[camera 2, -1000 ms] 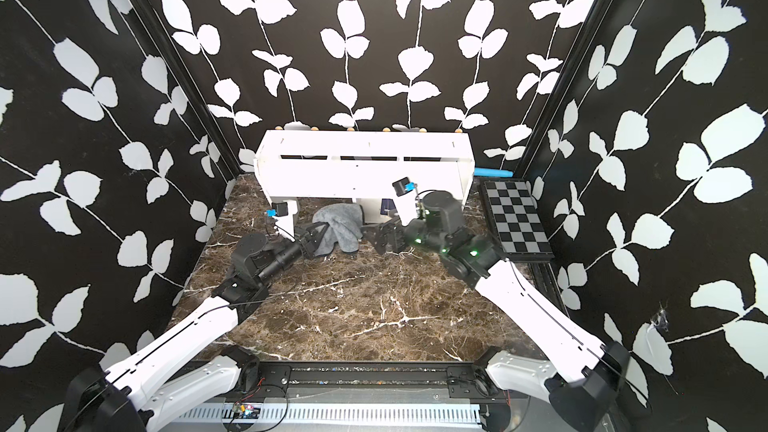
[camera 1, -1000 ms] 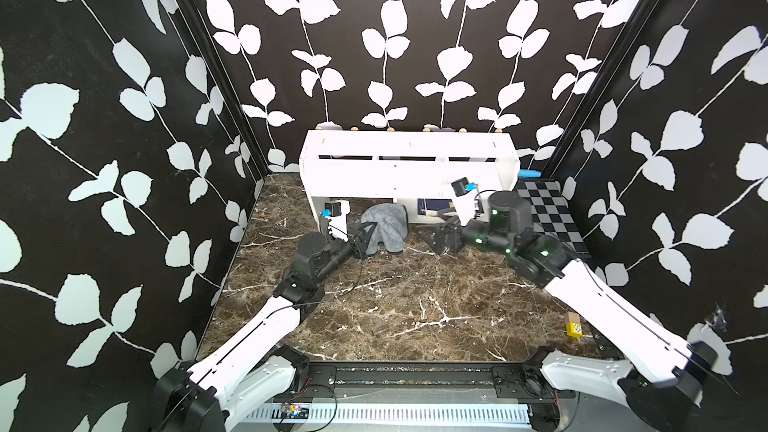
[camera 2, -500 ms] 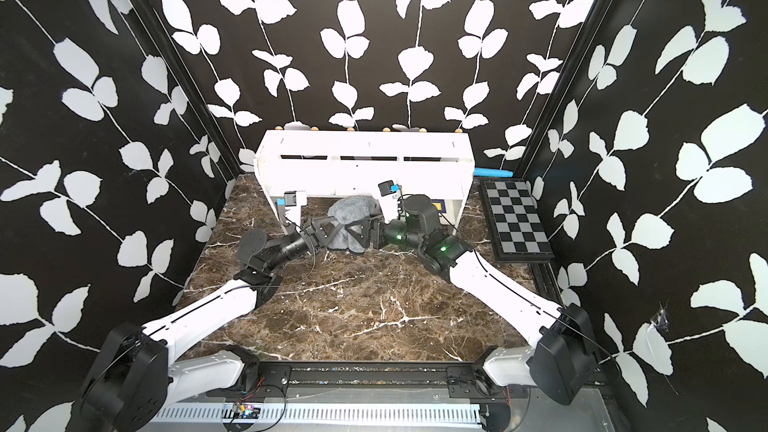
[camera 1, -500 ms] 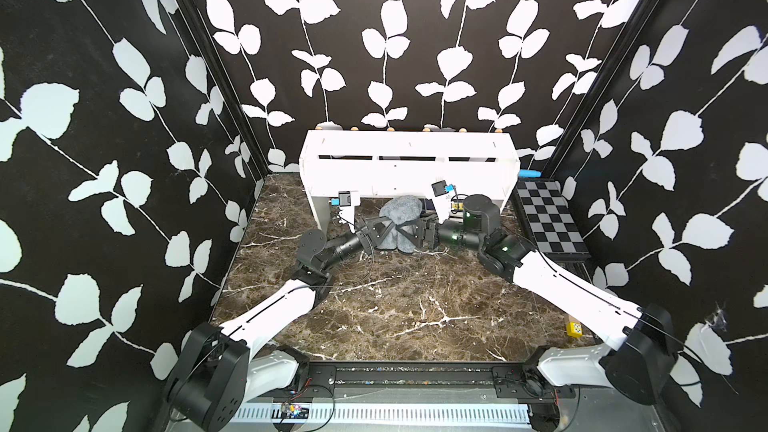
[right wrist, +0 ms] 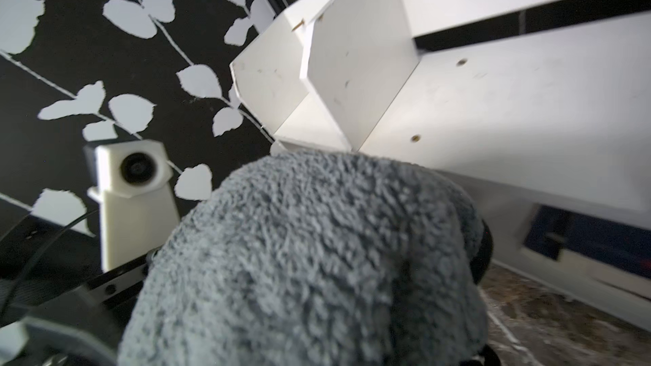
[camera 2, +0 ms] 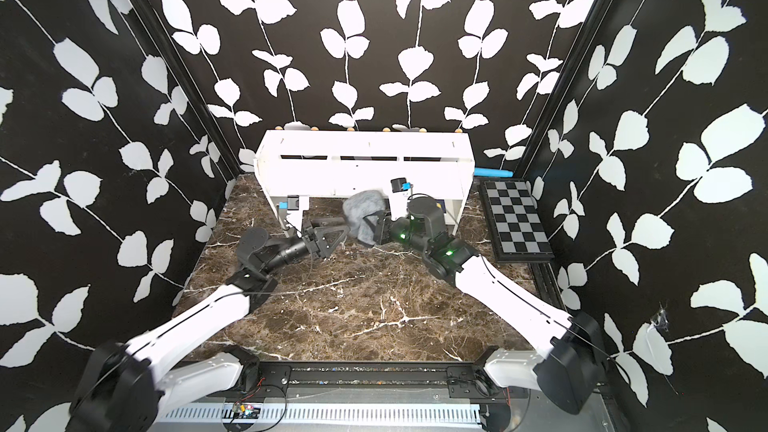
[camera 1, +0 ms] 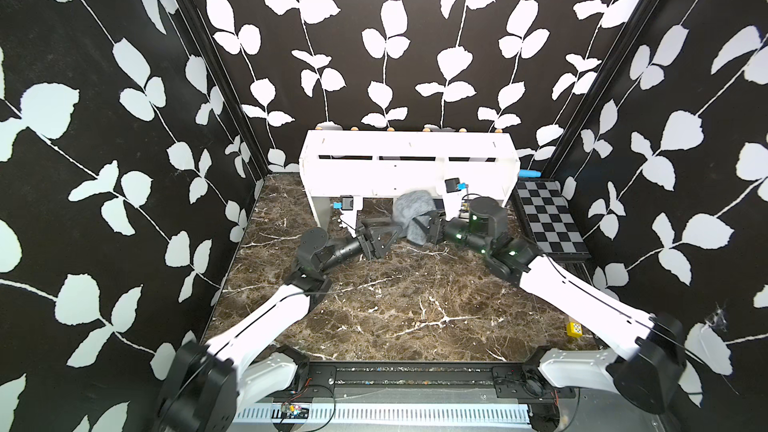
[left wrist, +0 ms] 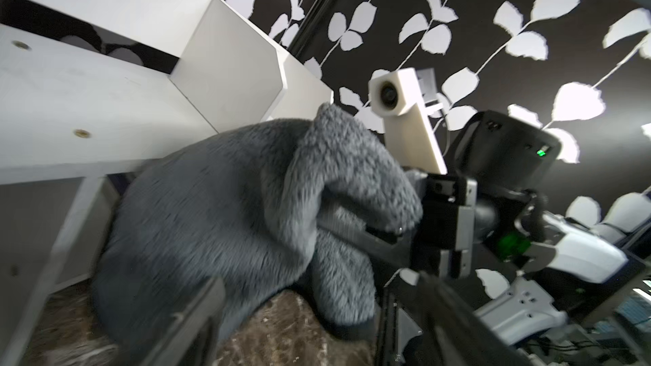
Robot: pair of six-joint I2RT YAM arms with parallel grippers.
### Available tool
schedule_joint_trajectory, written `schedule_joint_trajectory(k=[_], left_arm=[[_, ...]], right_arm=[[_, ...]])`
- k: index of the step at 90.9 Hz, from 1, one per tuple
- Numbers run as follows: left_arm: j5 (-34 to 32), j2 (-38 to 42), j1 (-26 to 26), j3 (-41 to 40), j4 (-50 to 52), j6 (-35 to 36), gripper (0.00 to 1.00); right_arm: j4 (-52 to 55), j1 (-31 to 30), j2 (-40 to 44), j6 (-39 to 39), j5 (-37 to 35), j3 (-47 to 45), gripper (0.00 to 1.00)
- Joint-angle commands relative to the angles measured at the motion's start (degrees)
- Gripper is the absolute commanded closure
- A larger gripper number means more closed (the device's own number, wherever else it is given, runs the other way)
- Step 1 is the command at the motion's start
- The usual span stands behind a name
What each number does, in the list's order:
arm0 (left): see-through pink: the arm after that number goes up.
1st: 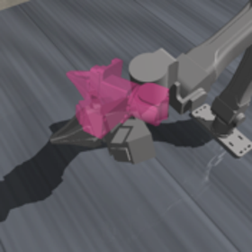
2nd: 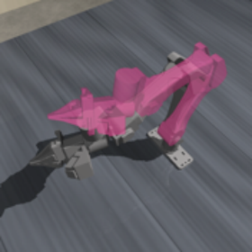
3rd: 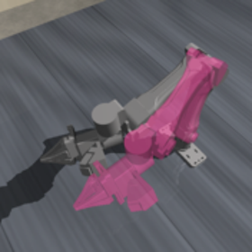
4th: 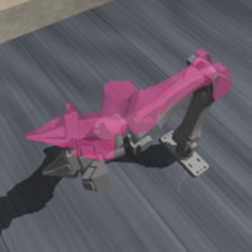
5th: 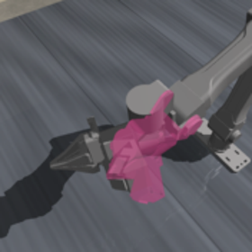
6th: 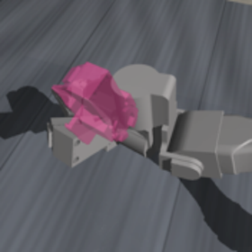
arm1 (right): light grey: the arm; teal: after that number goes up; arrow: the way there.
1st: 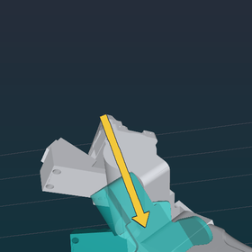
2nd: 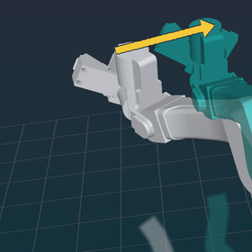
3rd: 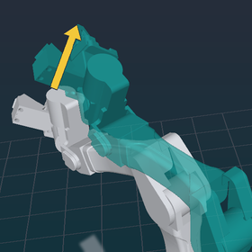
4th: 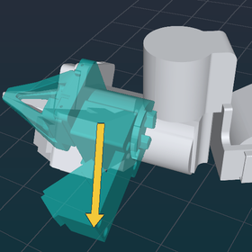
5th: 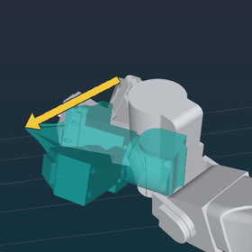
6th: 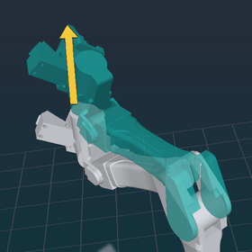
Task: Wipe the bookshelf clean with a cloth
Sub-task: Adjust the cleaning item, then hold the shelf at the center of the board.
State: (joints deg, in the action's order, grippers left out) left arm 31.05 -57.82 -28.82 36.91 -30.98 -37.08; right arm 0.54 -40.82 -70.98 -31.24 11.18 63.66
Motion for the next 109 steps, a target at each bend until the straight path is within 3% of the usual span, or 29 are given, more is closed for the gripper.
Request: schedule_joint_trajectory(k=[1,16,23,37,48,61,78,100,109], left_arm=[[-17.98,7.33,0.09,7.48,25.7,18.88,0.02],[-50.83,10.57,0.12,19.4,41.43,26.92,0.02],[-58.36,7.95,1.94,25.08,44.43,30.14,0.01],[-49.2,0.82,12.26,31.97,47.98,26.32,0.07],[-49.16,-3.51,13.35,30.53,42.45,30.08,0.06],[-43.23,-8.31,18.02,31.12,41.41,26.69,0.11],[-43.32,-8.91,20.21,26.91,33.32,25.96,0.14],[-35.56,-13.85,23.28,29.44,29.66,23.92,0.19],[-31.25,-15.61,24.2,28.55,26.61,21.99,0.26]], right_arm=[[10.42,0.17,5.4,8.46,-15.11,7.34,1.0],[20.61,0.22,8.5,14.97,-29.75,15.72,1.0],[24.23,0.42,7.8,16.01,-35.95,18.97,1.0],[28.28,2.67,3.98,14.05,-39.18,21.21,1.0],[27.7,5.38,-0.23,10.24,-36.58,19.84,1.0],[26.24,9.39,-4.51,8.39,-34.18,18.57,1.0],[24.65,15.7,-7.53,5.56,-27.96,17.61,1.0],[25.56,19.09,-12.13,6.91,-26.06,19.66,1.0],[25.48,19.73,-14.03,7.42,-25.14,20.63,1.0]])
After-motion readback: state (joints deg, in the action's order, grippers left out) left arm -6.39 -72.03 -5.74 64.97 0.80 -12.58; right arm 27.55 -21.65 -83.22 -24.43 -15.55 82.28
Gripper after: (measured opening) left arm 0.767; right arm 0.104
